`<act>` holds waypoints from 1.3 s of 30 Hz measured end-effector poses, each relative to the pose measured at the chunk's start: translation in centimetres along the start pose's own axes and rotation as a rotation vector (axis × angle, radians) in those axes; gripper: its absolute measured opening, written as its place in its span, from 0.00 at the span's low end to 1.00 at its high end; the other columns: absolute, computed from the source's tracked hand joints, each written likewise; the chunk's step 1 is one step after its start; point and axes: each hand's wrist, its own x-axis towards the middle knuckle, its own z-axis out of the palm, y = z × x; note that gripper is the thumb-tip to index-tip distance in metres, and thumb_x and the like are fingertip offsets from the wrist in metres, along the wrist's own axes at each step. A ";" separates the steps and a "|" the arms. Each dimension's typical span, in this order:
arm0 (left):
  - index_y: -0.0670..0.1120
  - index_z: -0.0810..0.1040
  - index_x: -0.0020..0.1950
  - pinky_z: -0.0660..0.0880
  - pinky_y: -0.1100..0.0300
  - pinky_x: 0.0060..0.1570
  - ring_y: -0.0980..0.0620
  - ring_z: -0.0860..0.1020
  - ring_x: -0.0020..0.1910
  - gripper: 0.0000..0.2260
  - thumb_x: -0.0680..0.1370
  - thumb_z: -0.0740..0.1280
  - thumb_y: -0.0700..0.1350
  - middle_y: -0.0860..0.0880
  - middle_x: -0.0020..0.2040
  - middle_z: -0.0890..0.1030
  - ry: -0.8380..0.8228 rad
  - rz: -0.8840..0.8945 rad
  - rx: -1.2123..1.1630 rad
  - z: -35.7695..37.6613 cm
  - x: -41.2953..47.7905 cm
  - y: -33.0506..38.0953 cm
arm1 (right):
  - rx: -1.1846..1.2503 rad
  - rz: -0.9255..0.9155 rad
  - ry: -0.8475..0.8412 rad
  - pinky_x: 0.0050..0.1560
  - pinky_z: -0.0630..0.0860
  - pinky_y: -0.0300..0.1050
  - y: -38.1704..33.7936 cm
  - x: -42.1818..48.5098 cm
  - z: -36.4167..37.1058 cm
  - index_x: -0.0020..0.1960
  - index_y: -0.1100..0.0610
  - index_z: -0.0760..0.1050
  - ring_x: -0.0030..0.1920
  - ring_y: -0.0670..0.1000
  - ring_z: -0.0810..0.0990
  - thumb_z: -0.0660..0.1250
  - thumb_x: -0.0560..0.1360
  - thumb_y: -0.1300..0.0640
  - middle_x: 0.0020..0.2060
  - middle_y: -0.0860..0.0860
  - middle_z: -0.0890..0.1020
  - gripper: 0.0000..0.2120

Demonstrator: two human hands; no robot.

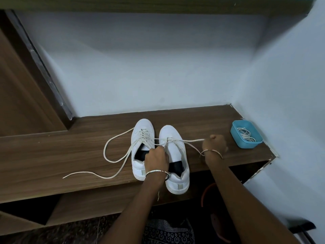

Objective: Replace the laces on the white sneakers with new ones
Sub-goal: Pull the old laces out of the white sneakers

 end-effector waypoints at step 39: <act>0.44 0.81 0.52 0.71 0.54 0.43 0.38 0.80 0.50 0.11 0.81 0.61 0.46 0.40 0.48 0.83 0.079 0.078 -0.025 -2.6 4.1 -0.6 | 0.026 -0.526 -0.280 0.52 0.75 0.49 0.0 -8.8 3.3 0.53 0.56 0.77 0.52 0.53 0.77 0.67 0.74 0.38 0.51 0.52 0.79 0.21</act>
